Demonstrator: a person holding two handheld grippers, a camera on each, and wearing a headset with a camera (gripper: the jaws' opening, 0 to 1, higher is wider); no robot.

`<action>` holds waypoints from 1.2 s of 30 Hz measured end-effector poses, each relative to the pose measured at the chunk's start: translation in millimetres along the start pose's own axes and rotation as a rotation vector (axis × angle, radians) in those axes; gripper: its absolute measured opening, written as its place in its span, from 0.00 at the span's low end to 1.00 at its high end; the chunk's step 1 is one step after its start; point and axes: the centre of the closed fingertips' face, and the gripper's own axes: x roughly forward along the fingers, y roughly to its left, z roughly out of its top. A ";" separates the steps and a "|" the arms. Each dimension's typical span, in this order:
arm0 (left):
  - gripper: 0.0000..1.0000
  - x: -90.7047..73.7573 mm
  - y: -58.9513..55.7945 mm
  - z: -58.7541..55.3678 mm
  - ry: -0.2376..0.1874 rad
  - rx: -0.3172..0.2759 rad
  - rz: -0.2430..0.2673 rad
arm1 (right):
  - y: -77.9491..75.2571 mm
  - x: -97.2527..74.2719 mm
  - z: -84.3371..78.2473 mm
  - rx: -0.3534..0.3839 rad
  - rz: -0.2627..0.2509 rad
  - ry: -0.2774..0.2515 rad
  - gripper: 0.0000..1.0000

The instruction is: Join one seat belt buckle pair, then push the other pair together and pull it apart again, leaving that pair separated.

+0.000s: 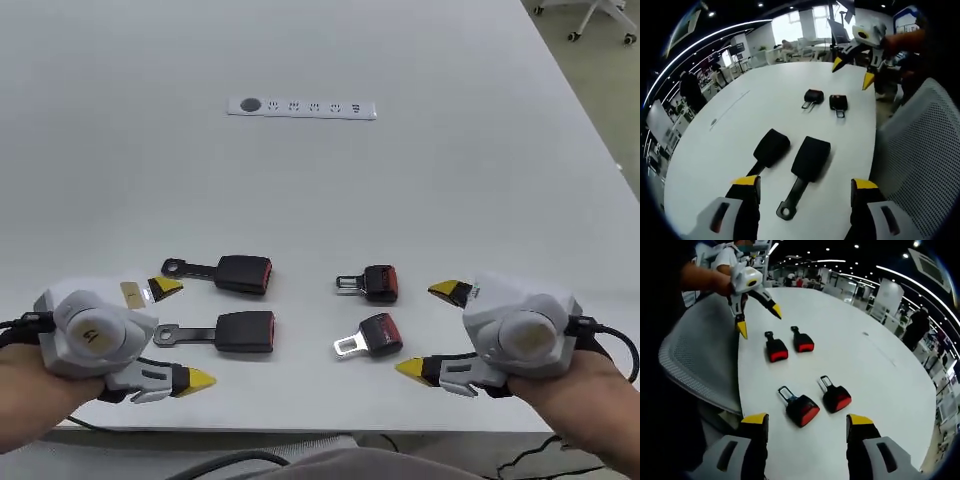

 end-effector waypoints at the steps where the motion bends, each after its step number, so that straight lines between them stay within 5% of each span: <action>1: 0.73 1.8 -0.2 -0.6 0.005 0.011 -0.005 | 0.2 1.5 0.3 -0.009 0.007 0.003 0.62; 6: 0.71 13.5 -0.5 -11.5 0.042 0.059 -0.046 | 0.8 12.2 -2.9 -0.053 0.056 0.024 0.56; 14: 0.63 24.2 -0.7 -12.2 0.067 0.103 -0.107 | 9.1 29.7 -10.6 -0.172 0.157 0.083 0.50; 22: 0.55 34.8 -4.3 -11.3 0.110 0.170 -0.158 | 11.0 42.7 -8.9 -0.279 0.196 0.115 0.42; 24: 0.54 38.2 -4.2 -9.5 0.115 0.185 -0.168 | 6.9 48.1 -12.6 -0.354 0.191 0.141 0.42; 36: 0.40 55.6 -6.3 1.9 0.146 0.268 -0.238 | 12.7 57.3 -17.7 -0.384 0.256 0.175 0.32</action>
